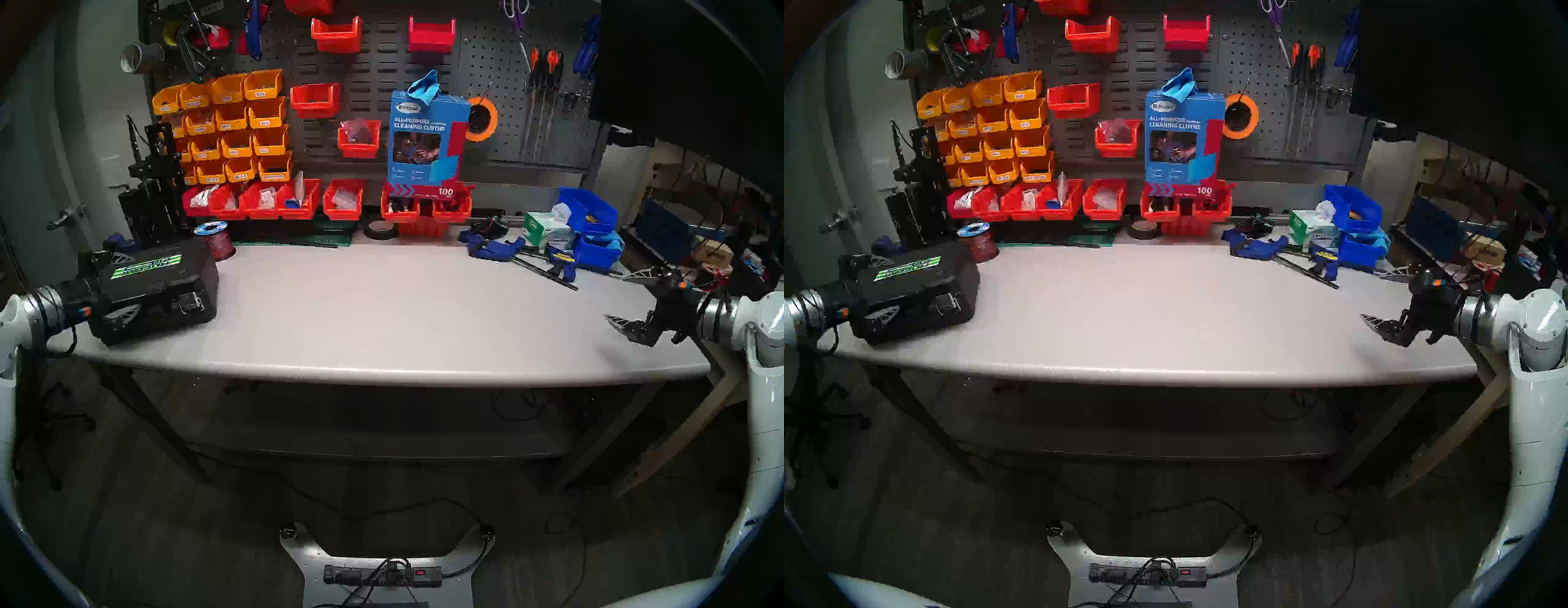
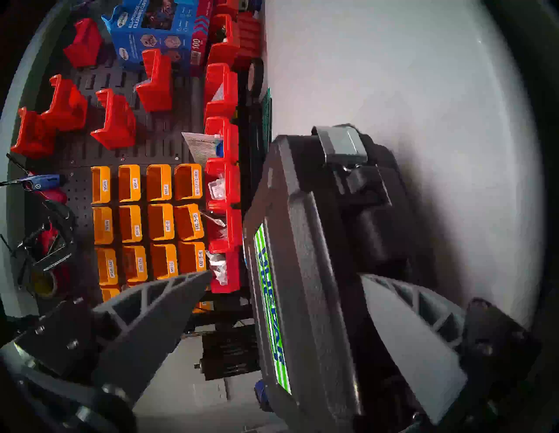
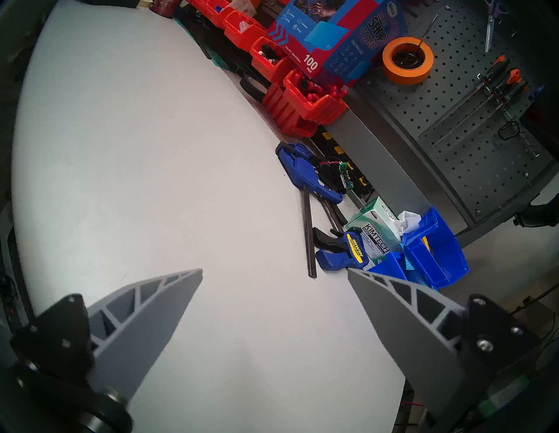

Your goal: Open the tool box

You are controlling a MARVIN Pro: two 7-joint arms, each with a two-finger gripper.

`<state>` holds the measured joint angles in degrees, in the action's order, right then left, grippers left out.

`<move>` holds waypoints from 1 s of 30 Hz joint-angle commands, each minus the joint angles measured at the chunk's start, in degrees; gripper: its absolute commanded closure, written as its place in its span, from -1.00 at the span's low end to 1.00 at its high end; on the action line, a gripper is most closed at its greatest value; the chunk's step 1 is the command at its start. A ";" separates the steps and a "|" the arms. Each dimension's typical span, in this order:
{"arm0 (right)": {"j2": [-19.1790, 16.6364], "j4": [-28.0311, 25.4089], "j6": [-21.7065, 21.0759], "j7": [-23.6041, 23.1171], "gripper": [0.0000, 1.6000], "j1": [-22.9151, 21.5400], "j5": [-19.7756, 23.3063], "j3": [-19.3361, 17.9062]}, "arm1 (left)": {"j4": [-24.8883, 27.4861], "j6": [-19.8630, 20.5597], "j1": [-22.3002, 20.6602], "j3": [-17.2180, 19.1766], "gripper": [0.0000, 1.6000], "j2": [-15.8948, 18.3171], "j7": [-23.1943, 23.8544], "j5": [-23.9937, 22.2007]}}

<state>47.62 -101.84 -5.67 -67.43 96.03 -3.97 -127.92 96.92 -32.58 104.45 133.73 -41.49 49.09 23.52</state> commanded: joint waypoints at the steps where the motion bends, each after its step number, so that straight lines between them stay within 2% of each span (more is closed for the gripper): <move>1: -0.25 -0.26 0.03 -0.03 -1.00 -0.10 -0.06 -0.21 | 3.31 0.90 1.72 2.37 -1.00 0.24 3.56 -3.00; 6: -0.25 -0.26 0.03 -0.03 -1.00 -0.09 -0.06 -0.21 | 5.15 2.00 3.03 3.63 -1.00 -0.30 6.77 -4.59; 8: -0.25 -0.26 0.03 -0.03 -1.00 -0.09 -0.06 -0.21 | 5.58 2.40 3.22 3.93 -0.72 -0.36 7.62 -4.95; 9: -0.25 -0.26 0.03 -0.03 -1.00 -0.09 -0.06 -0.22 | 5.72 2.57 3.27 4.02 -0.50 -0.36 7.91 -5.06; 12: -0.25 -0.26 0.03 -0.03 -1.00 -0.09 -0.07 -0.22 | 6.09 3.47 3.29 4.17 -0.40 -0.23 8.98 -5.35; 13: -0.25 -0.26 0.03 -0.03 -1.00 -0.09 -0.07 -0.22 | 6.15 3.56 3.26 4.20 -0.25 -0.25 9.13 -5.37; 15: -0.25 -0.26 0.03 -0.03 -1.00 -0.09 -0.07 -0.22 | 6.19 3.72 3.08 4.19 -0.17 -0.27 9.16 -5.16; 16: -0.25 -0.26 0.03 -0.03 -1.00 -0.09 -0.07 -0.22 | 6.08 3.75 2.78 4.08 -0.21 -0.31 8.83 -4.91; 17: -0.25 -0.26 0.03 -0.03 -1.00 -0.09 -0.07 -0.22 | 5.96 3.80 2.56 3.95 -0.55 -0.23 8.72 -4.80; 19: -0.25 -0.26 0.03 -0.03 -1.00 -0.09 -0.06 -0.21 | 5.65 4.09 2.05 3.63 -0.95 0.10 8.56 -4.62; 21: -0.25 -0.26 0.03 -0.03 -1.00 -0.09 -0.06 -0.21 | 5.38 4.49 1.70 3.40 -1.00 0.51 8.59 -4.38; 30: -0.25 -0.26 0.03 -0.03 -1.00 -0.09 -0.06 -0.21 | 2.98 5.35 0.48 2.62 -1.00 2.41 7.78 -2.25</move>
<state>47.63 -101.84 -5.67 -67.44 96.04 -3.97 -127.92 101.13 -27.74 106.62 136.53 -40.85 57.98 19.81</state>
